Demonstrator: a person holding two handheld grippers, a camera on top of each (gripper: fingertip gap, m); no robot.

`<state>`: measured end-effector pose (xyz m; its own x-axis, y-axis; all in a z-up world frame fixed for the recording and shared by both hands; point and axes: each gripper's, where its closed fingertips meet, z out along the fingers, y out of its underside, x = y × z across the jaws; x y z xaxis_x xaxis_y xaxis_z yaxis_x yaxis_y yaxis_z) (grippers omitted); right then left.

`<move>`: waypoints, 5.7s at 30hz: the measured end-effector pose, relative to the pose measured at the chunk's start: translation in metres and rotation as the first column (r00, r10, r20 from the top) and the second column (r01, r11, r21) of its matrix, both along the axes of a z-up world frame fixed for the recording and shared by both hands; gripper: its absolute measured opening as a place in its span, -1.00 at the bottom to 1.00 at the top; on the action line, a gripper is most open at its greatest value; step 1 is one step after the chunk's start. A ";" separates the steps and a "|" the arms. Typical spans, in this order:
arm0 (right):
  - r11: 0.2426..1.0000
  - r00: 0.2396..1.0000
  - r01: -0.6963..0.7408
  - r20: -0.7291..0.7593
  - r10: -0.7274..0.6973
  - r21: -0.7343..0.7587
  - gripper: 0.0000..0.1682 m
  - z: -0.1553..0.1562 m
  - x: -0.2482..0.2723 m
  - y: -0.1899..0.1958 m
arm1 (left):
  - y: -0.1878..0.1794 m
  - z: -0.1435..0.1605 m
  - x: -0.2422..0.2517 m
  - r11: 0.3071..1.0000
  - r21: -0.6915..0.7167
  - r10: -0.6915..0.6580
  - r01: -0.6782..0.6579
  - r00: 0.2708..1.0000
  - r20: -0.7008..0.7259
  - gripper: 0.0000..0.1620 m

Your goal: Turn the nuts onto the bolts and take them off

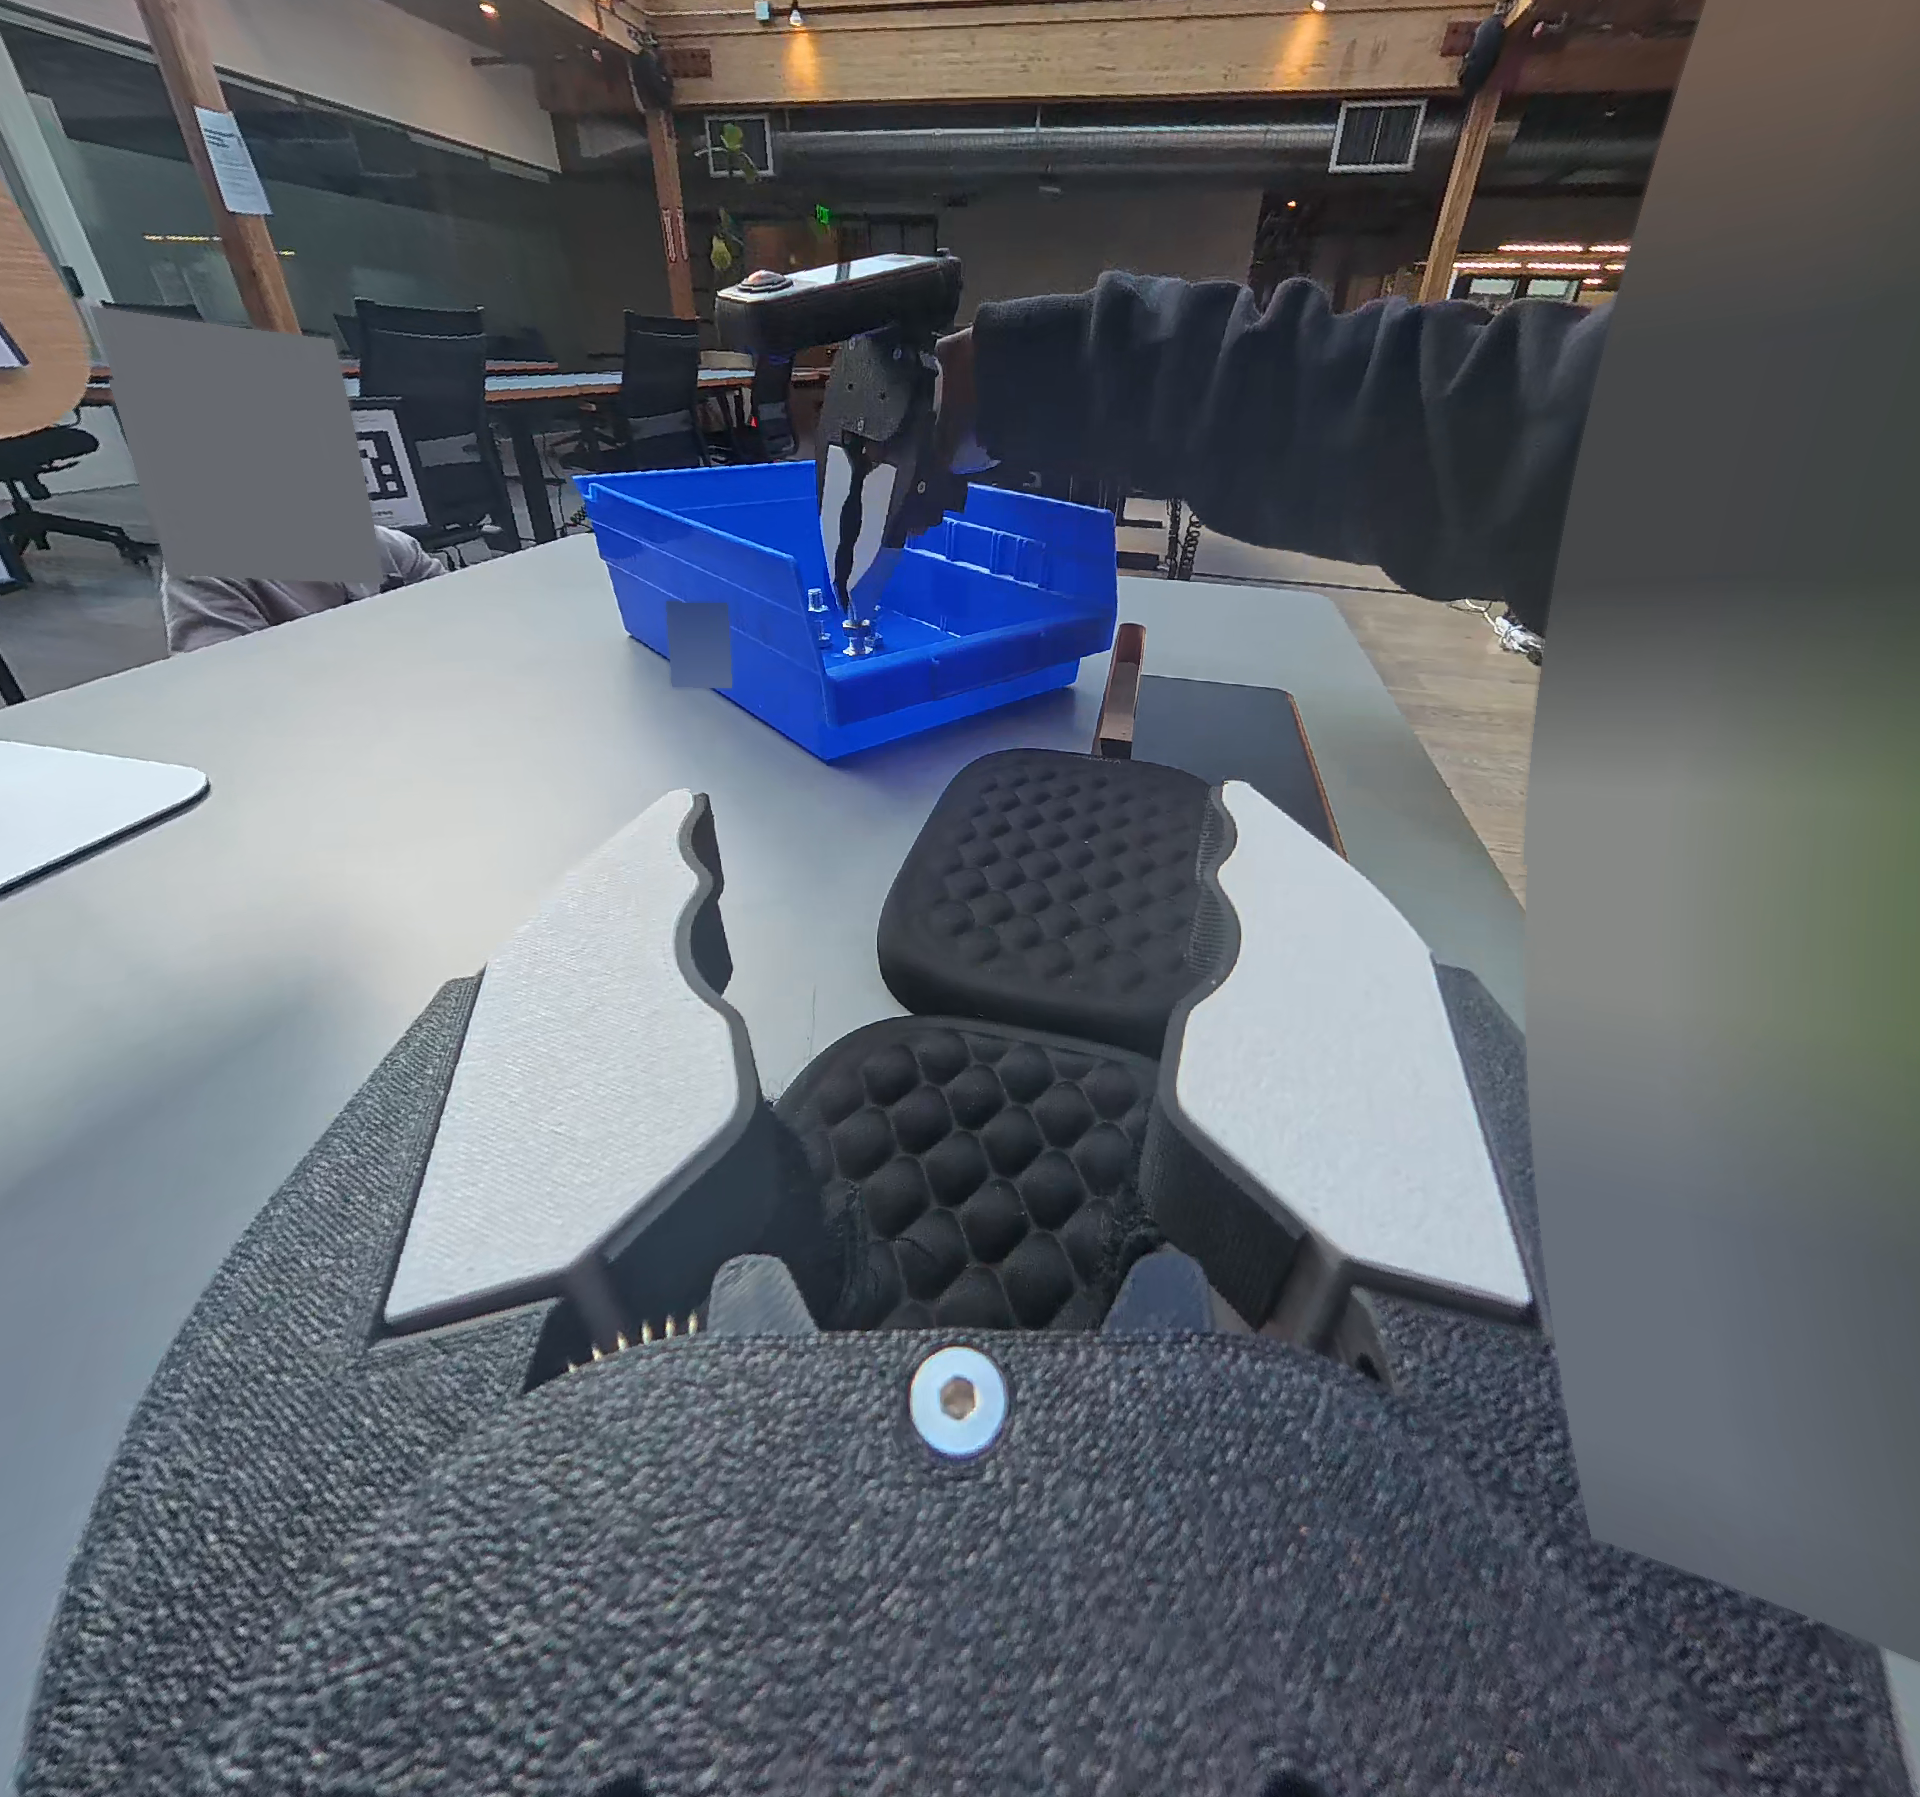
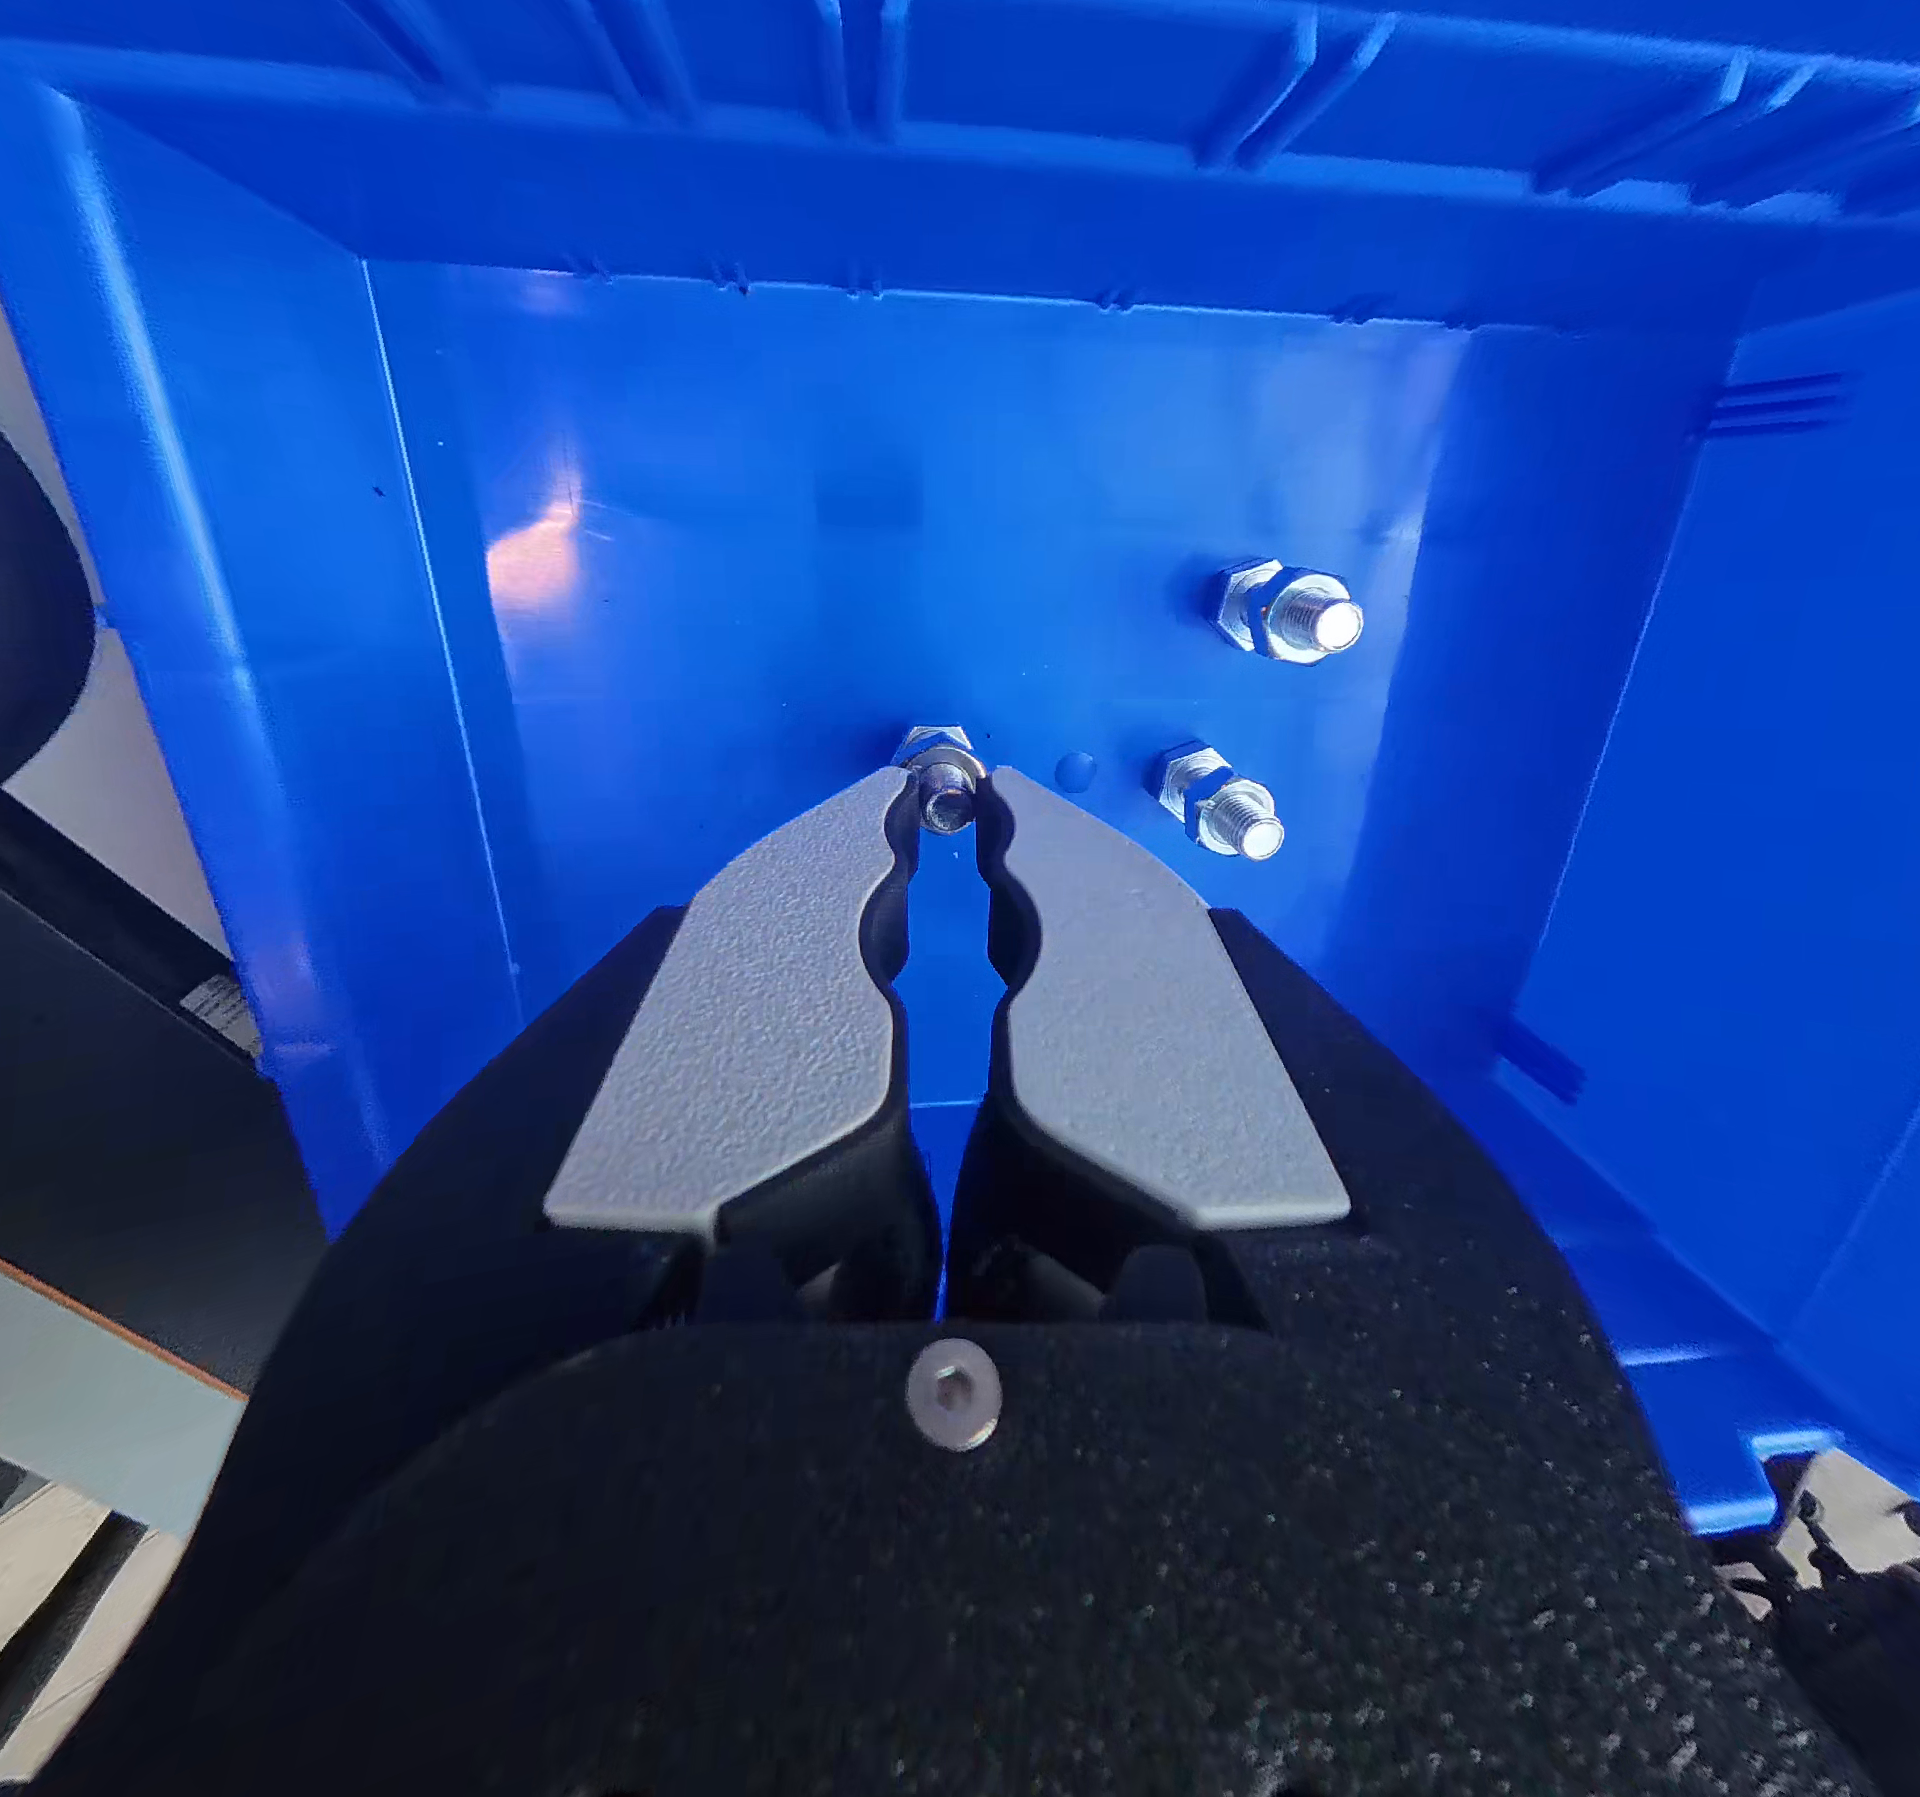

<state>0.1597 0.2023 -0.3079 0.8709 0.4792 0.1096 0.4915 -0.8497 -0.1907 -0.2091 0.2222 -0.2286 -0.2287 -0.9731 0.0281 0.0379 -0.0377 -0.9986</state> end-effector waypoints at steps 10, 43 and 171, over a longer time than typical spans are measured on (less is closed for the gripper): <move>0.999 1.000 0.027 -0.016 -0.027 0.043 -0.73 0.004 -0.001 0.004 | 0.000 0.000 0.000 1.000 -0.001 -0.002 0.002 1.000 -0.001 0.08; 0.979 0.979 -0.183 0.105 0.174 0.091 -0.20 0.007 -0.102 -0.064 | 0.121 -0.056 -0.276 0.802 0.555 0.592 -0.221 0.177 -0.786 -0.11; 0.384 0.849 0.525 -0.432 -0.304 0.760 -0.37 0.040 -0.125 0.012 | 0.072 -0.035 0.076 0.452 0.409 0.890 -0.793 0.367 -0.271 -0.42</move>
<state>0.0351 0.2141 -0.2683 0.9835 -0.1764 0.0408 -0.0160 -0.3092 -0.9508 -0.1333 0.2946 -0.2639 0.7012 -0.6411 -0.3118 -0.4420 -0.0478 -0.8958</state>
